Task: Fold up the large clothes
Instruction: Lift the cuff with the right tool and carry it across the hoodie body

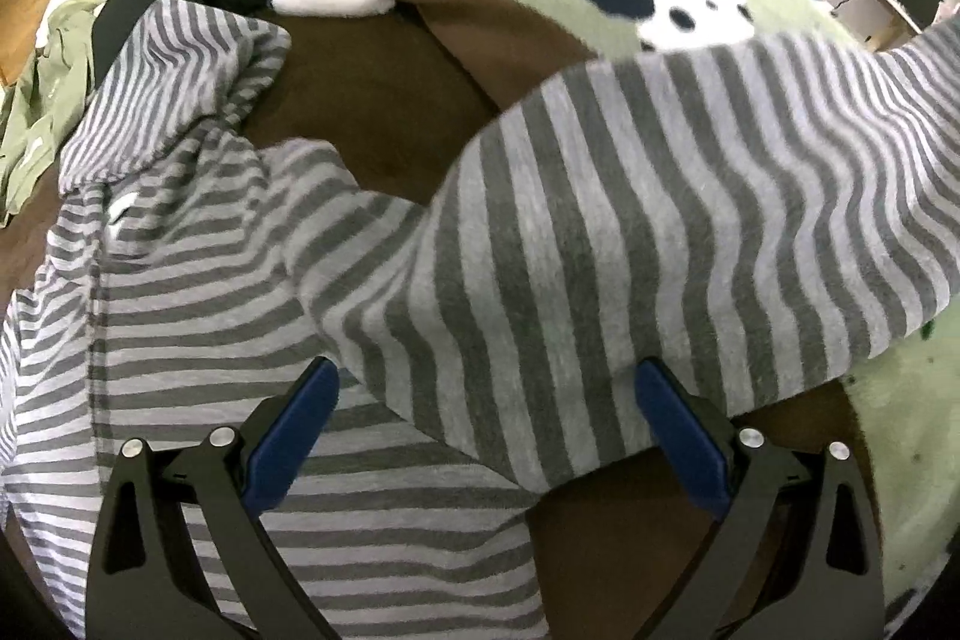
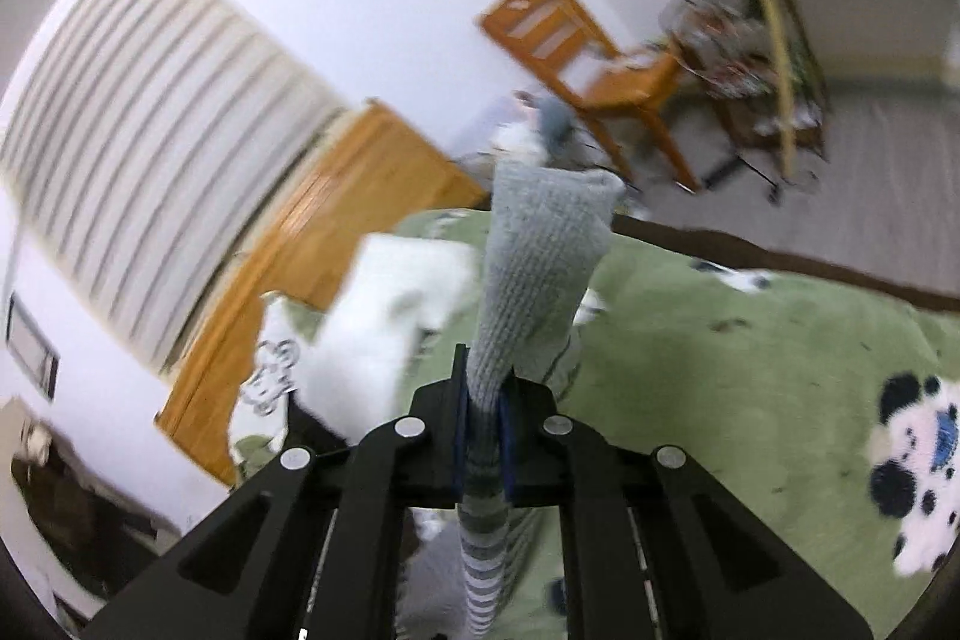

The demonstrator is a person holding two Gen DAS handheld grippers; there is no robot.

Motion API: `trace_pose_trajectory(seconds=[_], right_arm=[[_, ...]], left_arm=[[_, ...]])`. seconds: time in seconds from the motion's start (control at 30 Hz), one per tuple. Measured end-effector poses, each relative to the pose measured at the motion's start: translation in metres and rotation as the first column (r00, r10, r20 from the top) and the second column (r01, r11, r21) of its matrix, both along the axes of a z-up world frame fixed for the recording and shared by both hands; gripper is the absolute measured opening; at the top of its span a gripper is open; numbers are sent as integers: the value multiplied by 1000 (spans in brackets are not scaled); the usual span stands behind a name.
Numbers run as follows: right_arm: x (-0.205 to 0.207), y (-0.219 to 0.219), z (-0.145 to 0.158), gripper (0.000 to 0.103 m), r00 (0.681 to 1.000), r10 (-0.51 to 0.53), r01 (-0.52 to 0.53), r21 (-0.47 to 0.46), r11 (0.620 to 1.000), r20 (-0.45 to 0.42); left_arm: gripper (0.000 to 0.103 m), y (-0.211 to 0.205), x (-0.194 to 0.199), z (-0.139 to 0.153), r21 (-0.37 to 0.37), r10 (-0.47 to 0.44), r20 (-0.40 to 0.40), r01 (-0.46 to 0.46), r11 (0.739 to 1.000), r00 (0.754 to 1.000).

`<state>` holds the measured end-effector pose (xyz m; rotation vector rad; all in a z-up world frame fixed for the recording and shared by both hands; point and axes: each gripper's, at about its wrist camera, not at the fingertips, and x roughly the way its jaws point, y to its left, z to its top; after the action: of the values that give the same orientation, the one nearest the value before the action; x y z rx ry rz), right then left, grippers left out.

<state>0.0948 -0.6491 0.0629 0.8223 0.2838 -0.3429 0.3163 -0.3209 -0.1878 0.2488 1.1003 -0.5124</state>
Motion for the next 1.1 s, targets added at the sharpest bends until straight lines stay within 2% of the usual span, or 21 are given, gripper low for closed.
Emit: trace_pose_trajectory(seconds=[0.1,0.27,0.37,0.53,0.67,0.8,1.1], right_arm=[[12,35,37,9,997,72,-71,-72,995,16],[40,90,74,9,979,200,-194,-146,970,26],[64,131,90,9,958,288,-281,-187,941,7],[110,208,107,9,909,412,-412,-263,872,-60],[142,267,103,9,871,481,-488,-285,825,-98],[170,312,91,9,841,526,-539,-274,797,-127],[216,410,41,9,764,608,-645,-236,727,-218]], left_arm=[[97,11,-3,15,-9,3,20,-2,1000,1000],[97,42,-5,41,-24,34,42,-33,999,999],[97,70,-3,54,-34,73,44,-72,997,996],[97,125,-4,69,-37,137,59,-135,990,989],[97,167,2,72,-14,184,71,-184,983,980],[97,208,4,70,19,229,72,-231,973,971],[97,285,-7,53,76,318,69,-323,943,945]])
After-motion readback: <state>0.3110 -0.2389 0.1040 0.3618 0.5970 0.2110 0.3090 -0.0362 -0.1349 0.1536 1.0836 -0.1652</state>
